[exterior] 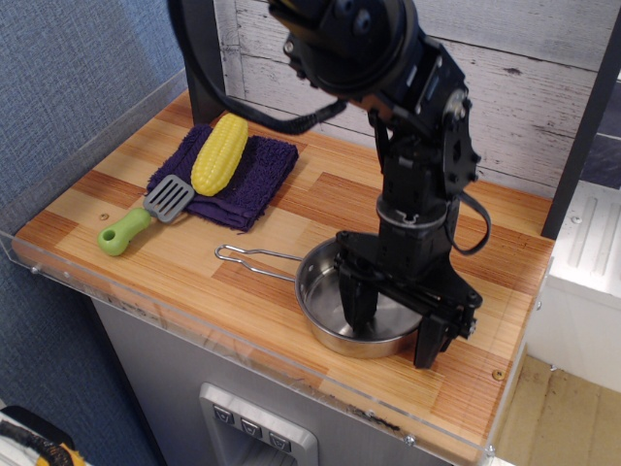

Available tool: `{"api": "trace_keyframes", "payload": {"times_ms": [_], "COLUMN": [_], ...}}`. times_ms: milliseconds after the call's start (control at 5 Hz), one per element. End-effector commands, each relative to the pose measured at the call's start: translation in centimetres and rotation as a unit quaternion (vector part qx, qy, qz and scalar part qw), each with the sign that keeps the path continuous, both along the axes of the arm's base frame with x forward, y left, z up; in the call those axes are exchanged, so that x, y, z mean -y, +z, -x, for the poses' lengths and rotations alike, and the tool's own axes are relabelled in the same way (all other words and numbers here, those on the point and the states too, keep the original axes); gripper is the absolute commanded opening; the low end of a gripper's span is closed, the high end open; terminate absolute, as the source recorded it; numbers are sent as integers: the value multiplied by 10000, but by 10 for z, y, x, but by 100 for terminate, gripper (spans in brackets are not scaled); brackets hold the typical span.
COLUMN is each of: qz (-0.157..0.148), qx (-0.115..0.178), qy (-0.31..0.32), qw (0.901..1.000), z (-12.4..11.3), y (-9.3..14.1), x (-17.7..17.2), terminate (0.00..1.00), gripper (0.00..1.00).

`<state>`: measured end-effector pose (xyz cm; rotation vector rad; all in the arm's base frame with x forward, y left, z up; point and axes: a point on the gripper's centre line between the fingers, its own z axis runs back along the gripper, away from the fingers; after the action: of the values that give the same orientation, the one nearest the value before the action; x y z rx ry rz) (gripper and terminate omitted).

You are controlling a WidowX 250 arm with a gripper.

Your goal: Move pot to back center of shelf.

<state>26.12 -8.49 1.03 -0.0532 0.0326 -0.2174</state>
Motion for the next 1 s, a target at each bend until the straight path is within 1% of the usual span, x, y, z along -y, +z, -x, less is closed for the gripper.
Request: {"api": "trace_keyframes", "payload": {"times_ms": [0,200,400,600,800], "qz": [-32,384,771,956,771], "qx": [163,162,43,-39,-85], "qy": [82,-28,-232,-390,-579], "qw": [9998,9991,9967,9946,9953], "z": [1,0,0,2,-7], "y": [8,25,50,72,88], "x": [-12,-23,-38,-50,-53], "terminate": [0,0,0,0,0], "gripper": [0,0,0,0,0]}}
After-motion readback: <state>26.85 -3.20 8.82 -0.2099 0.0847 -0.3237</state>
